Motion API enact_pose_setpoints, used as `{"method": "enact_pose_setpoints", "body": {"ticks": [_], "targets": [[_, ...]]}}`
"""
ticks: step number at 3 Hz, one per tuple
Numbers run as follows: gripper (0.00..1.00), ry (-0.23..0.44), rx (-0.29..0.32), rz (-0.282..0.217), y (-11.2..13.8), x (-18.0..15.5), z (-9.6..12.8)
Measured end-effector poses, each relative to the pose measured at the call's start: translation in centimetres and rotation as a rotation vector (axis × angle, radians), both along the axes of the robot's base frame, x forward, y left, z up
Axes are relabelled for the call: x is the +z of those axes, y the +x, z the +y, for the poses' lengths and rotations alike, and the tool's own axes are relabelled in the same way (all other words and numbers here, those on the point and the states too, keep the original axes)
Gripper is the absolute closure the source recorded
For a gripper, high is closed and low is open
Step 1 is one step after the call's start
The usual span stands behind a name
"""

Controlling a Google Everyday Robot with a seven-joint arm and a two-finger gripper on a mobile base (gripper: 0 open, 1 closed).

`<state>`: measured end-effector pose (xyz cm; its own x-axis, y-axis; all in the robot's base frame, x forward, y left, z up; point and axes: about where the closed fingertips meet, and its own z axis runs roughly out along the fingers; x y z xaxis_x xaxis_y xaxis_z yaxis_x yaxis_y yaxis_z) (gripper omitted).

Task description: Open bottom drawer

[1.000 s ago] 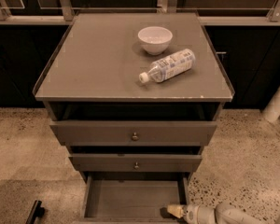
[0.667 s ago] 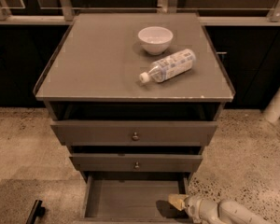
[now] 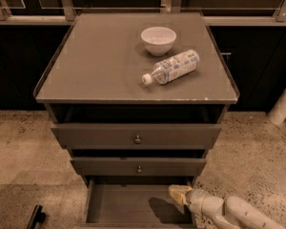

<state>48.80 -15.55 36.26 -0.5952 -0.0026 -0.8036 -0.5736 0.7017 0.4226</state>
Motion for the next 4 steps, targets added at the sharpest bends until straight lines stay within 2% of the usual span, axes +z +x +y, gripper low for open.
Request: {"method": "enact_pose_setpoints", "body": {"ticks": [2,3,4], "targets": [[0.11,0.000,0.000,0.000,-0.01,-0.03,-0.02],[0.00,0.000,0.000,0.000,-0.01,-0.03,-0.01],[0.00,0.000,0.000,0.000,-0.01,-0.03,-0.01]]}}
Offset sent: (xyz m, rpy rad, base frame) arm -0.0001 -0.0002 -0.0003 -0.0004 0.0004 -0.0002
